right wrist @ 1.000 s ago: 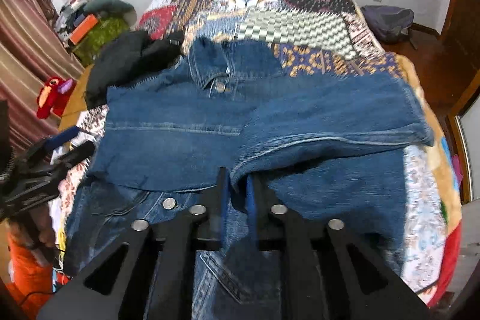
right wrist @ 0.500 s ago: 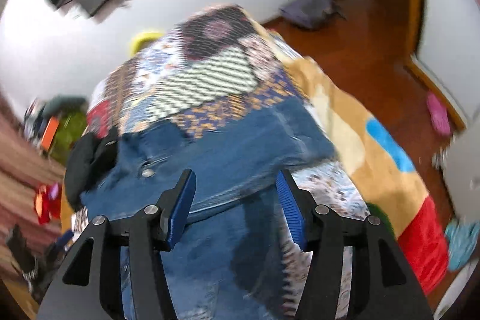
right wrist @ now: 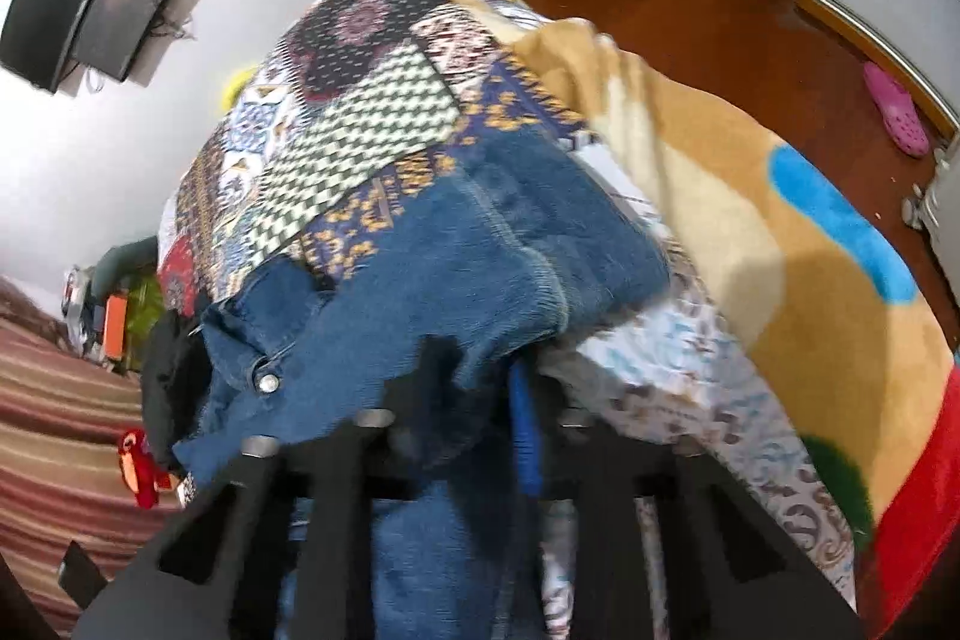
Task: Fold large clothes
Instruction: 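Fold the held sleeve across the jacket front with the right gripper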
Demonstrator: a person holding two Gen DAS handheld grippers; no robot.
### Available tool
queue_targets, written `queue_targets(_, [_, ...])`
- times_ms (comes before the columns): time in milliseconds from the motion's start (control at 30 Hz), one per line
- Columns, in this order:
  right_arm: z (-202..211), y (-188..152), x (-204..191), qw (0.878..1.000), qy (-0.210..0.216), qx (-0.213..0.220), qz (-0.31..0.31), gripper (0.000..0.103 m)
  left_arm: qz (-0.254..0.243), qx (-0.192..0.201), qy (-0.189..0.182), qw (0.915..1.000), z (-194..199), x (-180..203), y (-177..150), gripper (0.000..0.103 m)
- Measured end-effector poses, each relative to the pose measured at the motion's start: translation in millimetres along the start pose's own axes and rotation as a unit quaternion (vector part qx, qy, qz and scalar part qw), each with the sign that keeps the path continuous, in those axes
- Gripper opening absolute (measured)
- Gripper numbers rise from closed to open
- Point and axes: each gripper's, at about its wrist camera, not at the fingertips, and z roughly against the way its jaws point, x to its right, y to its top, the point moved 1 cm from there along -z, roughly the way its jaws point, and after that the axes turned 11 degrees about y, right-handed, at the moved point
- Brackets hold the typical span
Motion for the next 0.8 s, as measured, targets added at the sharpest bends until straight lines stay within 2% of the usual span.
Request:
queue_targets(100, [14,-2,-31,0.998,-0.011,0.024,0.063,0.01,0.0,0.005,0.003,1.0,5,-3,-2,0.083])
queue_targets(233, [36,-7,-83,0.991,0.012,0.041,0.128,0.01,0.004,0.019,0.004,0.9998,17,-11,-3,0.083])
queue_targets(433, [49,-35,-178,0.968,0.059,0.042,0.238,0.009,0.028,0.047,0.004,0.9985,40,-29,-4,0.083])
queue_targets(600, [16,-81,-234,0.948,0.09,-0.013,0.306,0.009,0.048,0.071,0.007,0.9963,64,-49,-9,0.083])
queue_targets(700, [-18,-111,-244,0.938,0.095,-0.063,0.328,0.009,0.057,0.08,0.014,0.9951,75,-61,-15,0.083])
queue_targets(800, [-57,-148,-242,0.926,0.093,-0.135,0.341,0.009,0.077,0.077,0.028,0.9936,81,-78,-25,0.083])
